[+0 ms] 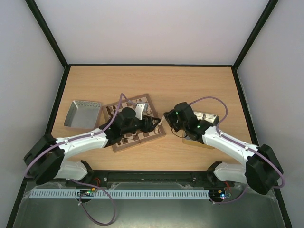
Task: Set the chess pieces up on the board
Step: Pick up the chess piece at the center of the board.
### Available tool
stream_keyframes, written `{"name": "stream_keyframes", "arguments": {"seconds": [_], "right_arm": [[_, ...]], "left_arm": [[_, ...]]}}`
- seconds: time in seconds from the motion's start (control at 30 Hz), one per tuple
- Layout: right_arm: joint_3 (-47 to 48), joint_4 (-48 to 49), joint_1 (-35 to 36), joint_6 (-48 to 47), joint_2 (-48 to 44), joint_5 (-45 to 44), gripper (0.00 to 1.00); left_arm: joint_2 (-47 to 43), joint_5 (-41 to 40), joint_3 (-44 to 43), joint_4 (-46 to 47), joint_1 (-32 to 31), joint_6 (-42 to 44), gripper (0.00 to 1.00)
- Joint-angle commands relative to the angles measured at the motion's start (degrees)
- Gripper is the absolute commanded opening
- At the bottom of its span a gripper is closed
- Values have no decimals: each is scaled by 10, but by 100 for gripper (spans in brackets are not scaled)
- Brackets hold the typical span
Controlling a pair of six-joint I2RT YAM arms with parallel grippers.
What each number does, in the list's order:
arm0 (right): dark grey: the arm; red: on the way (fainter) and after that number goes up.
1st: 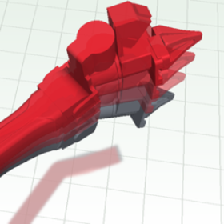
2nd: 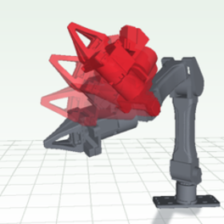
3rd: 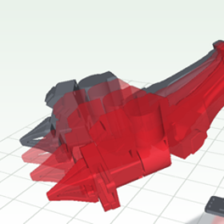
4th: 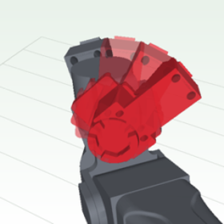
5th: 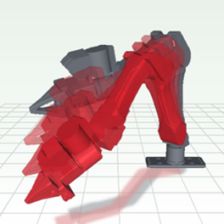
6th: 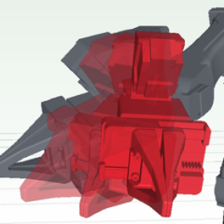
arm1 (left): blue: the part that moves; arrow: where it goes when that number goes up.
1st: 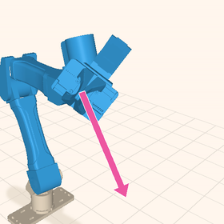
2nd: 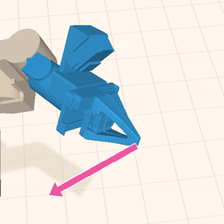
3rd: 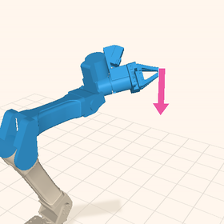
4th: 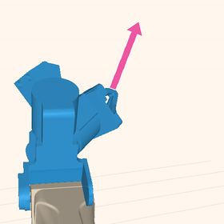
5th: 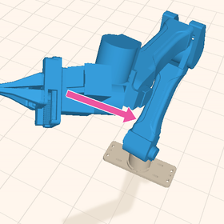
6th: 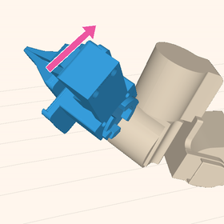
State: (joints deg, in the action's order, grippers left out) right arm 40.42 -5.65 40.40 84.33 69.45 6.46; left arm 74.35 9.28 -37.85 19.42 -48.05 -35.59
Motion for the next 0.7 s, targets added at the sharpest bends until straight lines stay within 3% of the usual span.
{"name": "stream_keyframes", "arguments": {"seconds": [0.0,0.2,0.43,0.67], "right_arm": [[-8,32,-10,33,-28,13,11],[-10,38,-14,40,-37,24,11],[-9,37,-14,39,-36,23,12],[-8,44,-14,37,-32,30,12]], "left_arm": [[28,31,10,68,-8,-28,62],[40,49,18,94,-10,-43,50],[52,53,15,101,-10,-51,46],[65,46,-1,93,-11,-44,29]]}}
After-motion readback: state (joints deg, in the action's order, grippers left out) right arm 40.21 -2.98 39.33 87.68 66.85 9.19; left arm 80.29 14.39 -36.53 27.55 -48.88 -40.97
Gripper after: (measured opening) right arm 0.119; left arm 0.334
